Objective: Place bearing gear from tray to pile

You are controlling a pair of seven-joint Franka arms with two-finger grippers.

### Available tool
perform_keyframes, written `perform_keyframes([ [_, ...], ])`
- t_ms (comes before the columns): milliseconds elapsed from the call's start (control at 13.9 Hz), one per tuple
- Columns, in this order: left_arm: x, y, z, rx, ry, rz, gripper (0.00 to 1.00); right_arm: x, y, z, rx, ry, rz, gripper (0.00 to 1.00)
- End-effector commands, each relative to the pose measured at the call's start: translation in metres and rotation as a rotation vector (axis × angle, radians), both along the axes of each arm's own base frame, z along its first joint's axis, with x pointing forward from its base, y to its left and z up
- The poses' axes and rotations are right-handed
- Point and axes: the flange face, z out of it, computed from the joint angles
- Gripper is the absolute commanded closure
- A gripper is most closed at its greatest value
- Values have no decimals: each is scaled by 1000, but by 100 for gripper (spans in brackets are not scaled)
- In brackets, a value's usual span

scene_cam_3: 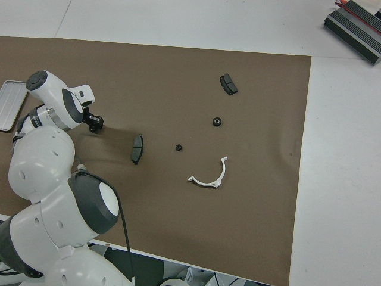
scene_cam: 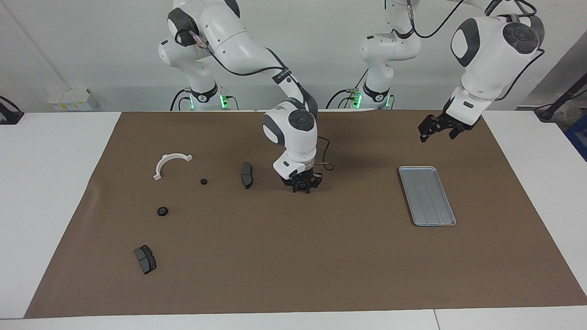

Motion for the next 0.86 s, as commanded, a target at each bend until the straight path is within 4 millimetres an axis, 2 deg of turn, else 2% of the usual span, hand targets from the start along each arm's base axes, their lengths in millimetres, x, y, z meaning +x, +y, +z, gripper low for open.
perform_keyframes([
  [0,-7,-1,5,19,-31,-8,0,-8,5,-3,-18,14,-13,76],
  [144,-8,8,7,19,-28,11,0,-6,4,0,-15,9,-11,81],
  [216,-8,14,8,19,-32,21,0,-1,-2,8,-10,-1,-15,88],
  [360,-8,18,8,19,-34,29,0,15,-23,26,1,-23,-21,100],
  [504,-8,17,8,19,-34,28,0,29,-45,38,6,-38,-30,100],
  [793,-8,17,8,19,-32,29,0,73,-125,56,6,-67,-52,100],
])
